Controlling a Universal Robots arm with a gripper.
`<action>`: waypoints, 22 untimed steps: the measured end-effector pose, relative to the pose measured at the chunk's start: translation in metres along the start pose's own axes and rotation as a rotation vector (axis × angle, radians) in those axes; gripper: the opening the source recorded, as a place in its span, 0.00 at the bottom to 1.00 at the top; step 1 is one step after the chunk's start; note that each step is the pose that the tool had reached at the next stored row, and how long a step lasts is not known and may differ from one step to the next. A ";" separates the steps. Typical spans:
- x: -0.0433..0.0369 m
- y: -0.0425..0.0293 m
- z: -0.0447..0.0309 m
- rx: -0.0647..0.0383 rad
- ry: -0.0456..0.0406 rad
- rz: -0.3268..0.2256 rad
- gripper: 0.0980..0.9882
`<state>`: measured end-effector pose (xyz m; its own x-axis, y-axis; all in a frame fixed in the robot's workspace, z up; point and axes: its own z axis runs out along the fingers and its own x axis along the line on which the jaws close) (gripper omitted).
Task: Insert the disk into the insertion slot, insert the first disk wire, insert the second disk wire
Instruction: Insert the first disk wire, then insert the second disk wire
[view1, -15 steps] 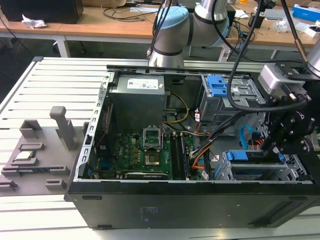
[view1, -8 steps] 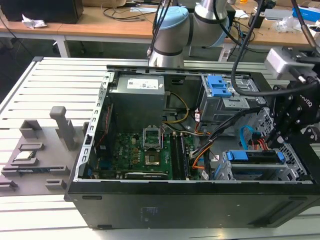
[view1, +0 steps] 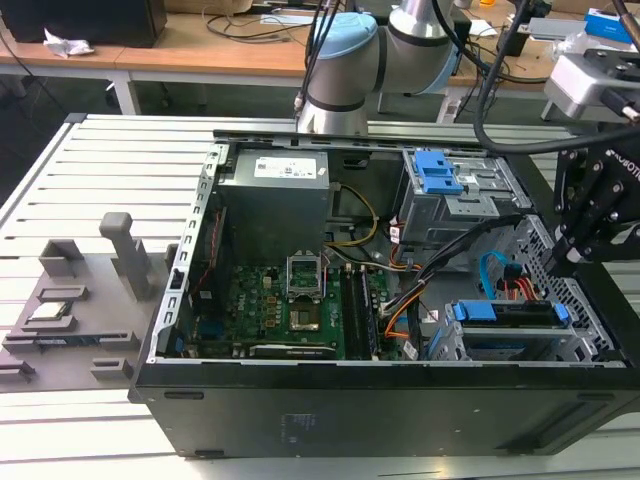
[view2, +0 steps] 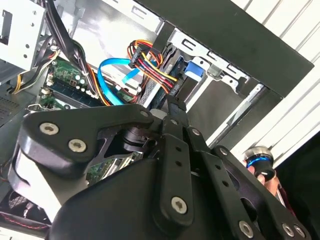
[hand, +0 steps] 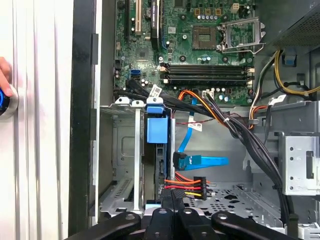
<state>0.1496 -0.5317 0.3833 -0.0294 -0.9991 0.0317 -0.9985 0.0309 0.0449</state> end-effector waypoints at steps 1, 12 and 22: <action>0.0000 0.0000 -0.0001 0.000 0.0002 0.000 0.01; 0.0000 0.0000 -0.0006 0.000 0.0002 0.000 0.08; -0.0079 0.0191 0.0065 0.000 0.0002 0.000 0.23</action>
<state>0.1304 -0.5234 0.3773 -0.0294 -0.9991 0.0319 -0.9985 0.0308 0.0449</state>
